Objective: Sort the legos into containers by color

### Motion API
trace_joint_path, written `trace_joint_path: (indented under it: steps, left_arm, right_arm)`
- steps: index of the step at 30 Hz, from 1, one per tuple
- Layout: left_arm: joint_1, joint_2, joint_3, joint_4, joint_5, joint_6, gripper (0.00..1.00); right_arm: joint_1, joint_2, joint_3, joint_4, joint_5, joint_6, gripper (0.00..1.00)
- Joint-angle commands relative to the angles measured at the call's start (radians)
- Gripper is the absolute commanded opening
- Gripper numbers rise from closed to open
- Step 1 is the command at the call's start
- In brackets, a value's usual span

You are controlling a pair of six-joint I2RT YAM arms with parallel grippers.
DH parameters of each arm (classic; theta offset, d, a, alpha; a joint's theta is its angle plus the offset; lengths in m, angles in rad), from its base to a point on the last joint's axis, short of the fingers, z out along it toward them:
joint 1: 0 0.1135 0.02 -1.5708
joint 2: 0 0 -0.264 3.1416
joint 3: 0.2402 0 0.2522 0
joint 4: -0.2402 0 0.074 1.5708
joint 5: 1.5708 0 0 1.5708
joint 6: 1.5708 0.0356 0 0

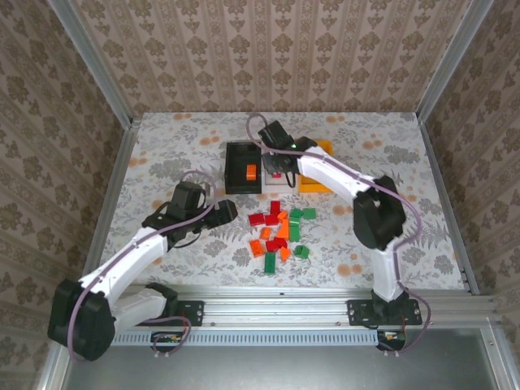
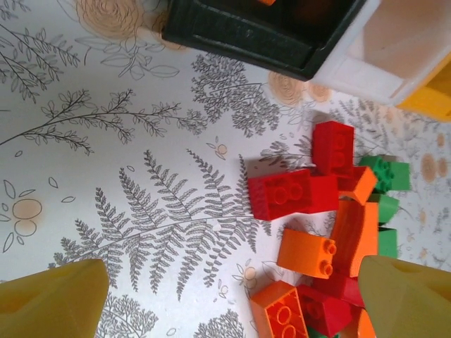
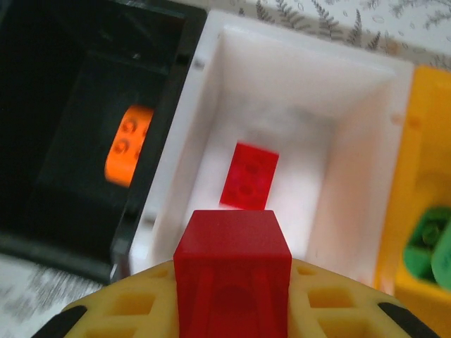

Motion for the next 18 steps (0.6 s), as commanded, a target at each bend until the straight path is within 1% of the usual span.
trace_joint_path:
  steps: [1,2,5,7,8,9,14,16,18]
  left_arm:
    - [0.012,-0.11,-0.001,-0.076,-0.032,0.003,0.94]
    - [0.016,-0.132,-0.004,-0.089,-0.037,0.007,0.96]
    - [0.021,-0.176,-0.011,-0.105,-0.038,0.015,0.97]
    - [0.022,-0.177,-0.011,-0.105,-0.027,0.02,0.98]
    - [0.021,-0.173,-0.01,-0.102,-0.022,0.023,0.98]
    - [0.048,-0.166,-0.008,-0.098,-0.012,0.026,0.98]
    - [0.042,-0.108,-0.006,-0.077,0.028,0.03,0.97]
    - [0.033,-0.082,-0.005,-0.074,0.026,0.042,0.96]
    - [-0.026,-0.05,0.002,-0.073,0.004,0.066,0.93]
  right_arm:
    - [-0.033,0.104,0.152,-0.131,0.007,-0.064,0.27]
    - [-0.041,0.124,0.172,-0.136,-0.004,-0.064,0.28]
    - [-0.053,0.146,0.2,-0.135,-0.007,-0.071,0.36]
    - [-0.06,0.146,0.227,-0.158,-0.051,-0.071,0.47]
    - [-0.061,0.143,0.241,-0.175,-0.061,-0.069,0.5]
    - [-0.06,0.126,0.241,-0.175,-0.058,-0.07,0.52]
    - [-0.049,0.005,0.181,-0.147,-0.082,-0.071,0.55]
    - [-0.038,-0.07,0.097,-0.122,-0.09,-0.063,0.55]
    - [-0.025,-0.153,-0.023,-0.085,-0.093,-0.046,0.55]
